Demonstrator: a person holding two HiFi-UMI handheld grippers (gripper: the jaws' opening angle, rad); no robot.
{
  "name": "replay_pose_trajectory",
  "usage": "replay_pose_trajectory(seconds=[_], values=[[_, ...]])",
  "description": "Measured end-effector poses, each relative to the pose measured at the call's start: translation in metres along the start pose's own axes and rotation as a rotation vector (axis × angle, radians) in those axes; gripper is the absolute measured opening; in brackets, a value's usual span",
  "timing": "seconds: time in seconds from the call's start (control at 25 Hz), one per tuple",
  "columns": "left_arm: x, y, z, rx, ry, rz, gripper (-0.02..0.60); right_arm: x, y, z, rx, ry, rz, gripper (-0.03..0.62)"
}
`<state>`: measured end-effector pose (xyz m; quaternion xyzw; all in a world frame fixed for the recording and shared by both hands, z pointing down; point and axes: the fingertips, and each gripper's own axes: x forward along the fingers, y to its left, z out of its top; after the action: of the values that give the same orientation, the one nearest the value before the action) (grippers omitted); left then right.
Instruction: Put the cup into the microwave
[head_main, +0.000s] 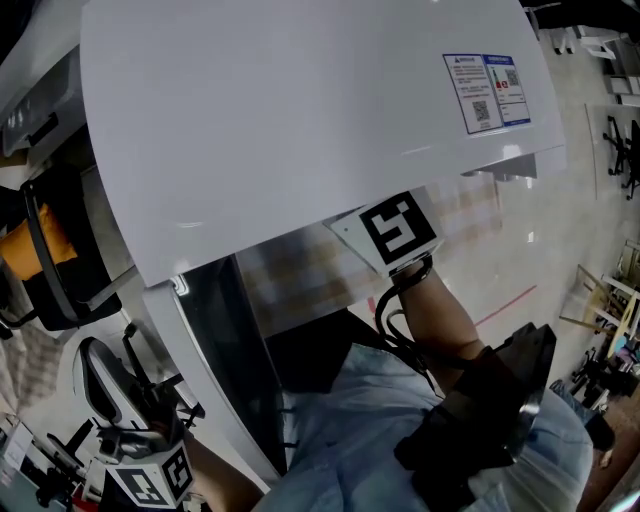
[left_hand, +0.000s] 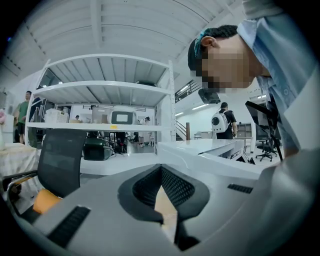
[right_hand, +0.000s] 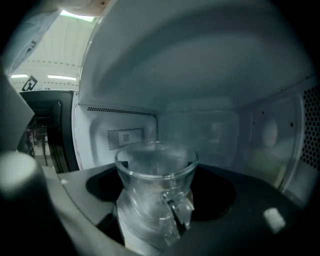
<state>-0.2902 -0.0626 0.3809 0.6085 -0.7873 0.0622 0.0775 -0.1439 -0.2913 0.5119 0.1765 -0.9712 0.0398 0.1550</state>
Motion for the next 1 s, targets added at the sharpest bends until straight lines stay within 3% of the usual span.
replay_pose_trajectory(seconds=[0.2, 0.52, 0.8, 1.0], values=[[-0.002, -0.005, 0.002, -0.002, -0.003, -0.016, 0.005, -0.004, -0.005, 0.003, -0.011, -0.019, -0.032, 0.442], [-0.017, -0.013, 0.01, -0.005, -0.024, -0.029, 0.005, -0.031, -0.003, -0.009, -0.053, 0.042, -0.091, 0.448], [-0.041, -0.03, 0.032, 0.0, -0.069, -0.066, 0.005, -0.081, 0.013, -0.01, -0.017, 0.078, -0.131, 0.448], [-0.059, -0.054, 0.058, 0.006, -0.101, -0.125, 0.005, -0.127, 0.035, 0.001, 0.085, 0.08, -0.137, 0.448]])
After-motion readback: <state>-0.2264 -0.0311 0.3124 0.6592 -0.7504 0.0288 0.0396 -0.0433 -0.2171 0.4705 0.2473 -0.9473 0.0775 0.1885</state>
